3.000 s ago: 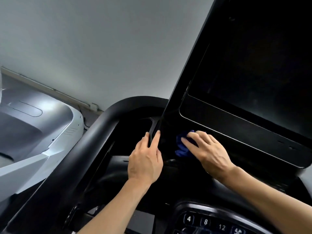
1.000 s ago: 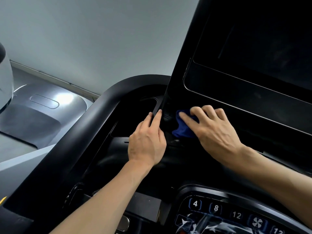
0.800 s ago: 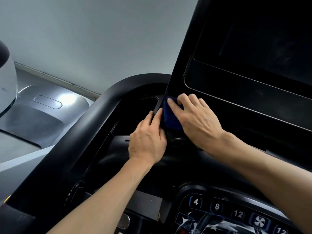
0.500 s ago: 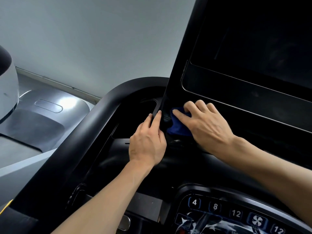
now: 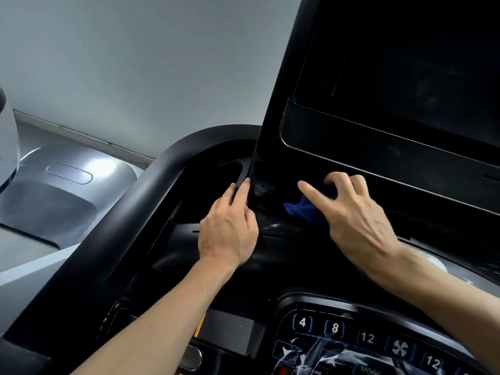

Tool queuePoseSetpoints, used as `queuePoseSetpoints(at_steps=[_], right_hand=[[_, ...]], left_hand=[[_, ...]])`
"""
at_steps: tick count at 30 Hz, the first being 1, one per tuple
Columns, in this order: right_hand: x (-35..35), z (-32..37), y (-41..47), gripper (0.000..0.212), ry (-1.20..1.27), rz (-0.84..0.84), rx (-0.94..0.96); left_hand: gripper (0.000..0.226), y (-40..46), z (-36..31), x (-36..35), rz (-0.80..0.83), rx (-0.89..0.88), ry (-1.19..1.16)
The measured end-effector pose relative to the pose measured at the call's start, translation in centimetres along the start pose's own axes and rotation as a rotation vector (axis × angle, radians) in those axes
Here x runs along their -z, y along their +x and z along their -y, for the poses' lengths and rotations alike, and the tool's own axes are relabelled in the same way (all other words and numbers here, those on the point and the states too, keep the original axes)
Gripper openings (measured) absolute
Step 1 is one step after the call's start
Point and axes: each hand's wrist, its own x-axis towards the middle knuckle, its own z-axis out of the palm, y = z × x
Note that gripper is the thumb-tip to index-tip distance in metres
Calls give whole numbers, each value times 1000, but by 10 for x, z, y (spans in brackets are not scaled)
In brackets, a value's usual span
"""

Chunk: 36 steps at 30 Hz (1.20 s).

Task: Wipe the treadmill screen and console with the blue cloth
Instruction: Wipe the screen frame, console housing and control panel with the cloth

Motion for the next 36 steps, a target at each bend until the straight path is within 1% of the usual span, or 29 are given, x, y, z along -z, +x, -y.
queuePoseSetpoints(at_steps=[2, 4, 5, 8, 11, 12, 15, 18, 20, 23, 25, 28, 30, 33, 36], right_hand=[[1, 5, -1, 57, -16, 26, 26], [2, 1, -5, 35, -5, 30, 67], [4, -2, -6, 31, 34, 31, 71], [7, -10, -6, 30, 138, 45, 34], [5, -1, 3, 17, 127, 12, -12], [3, 5, 6, 16, 118, -1, -6], [-3, 11, 12, 21, 140, 7, 117], [-5, -3, 6, 37, 174, 23, 209], [-6, -13, 1, 46, 164, 25, 252], [-8, -15, 6, 48, 124, 17, 334], [-12, -5, 18, 49, 102, 2, 369], [-17, 10, 29, 49, 107, 3, 360], [-16, 7, 23, 48, 104, 17, 335], [-13, -6, 5, 51, 110, 26, 286], [-14, -8, 6, 53, 95, 22, 277]], left_hand=[[57, 0, 0, 0, 1, 0, 3], [57, 0, 1, -1, 6, 2, 5], [56, 1, 1, -1, 8, 4, 5], [56, 1, 0, -1, 12, 3, 9], [56, 0, 1, -1, 11, 10, 4], [56, 0, 0, -1, 15, 9, 3], [57, 0, 1, -1, 18, -9, 9], [57, 0, 3, -1, 18, -39, 19], [58, 1, 4, -2, -8, -104, 55], [63, 1, 8, -4, -39, -222, 106], [63, 2, 10, -5, -32, -243, 108], [59, 3, 10, -6, -25, -216, 93], [55, 3, 11, -8, -17, -207, 88], [57, 3, 11, -8, -20, -211, 93], [57, 3, 10, -7, -22, -210, 95]])
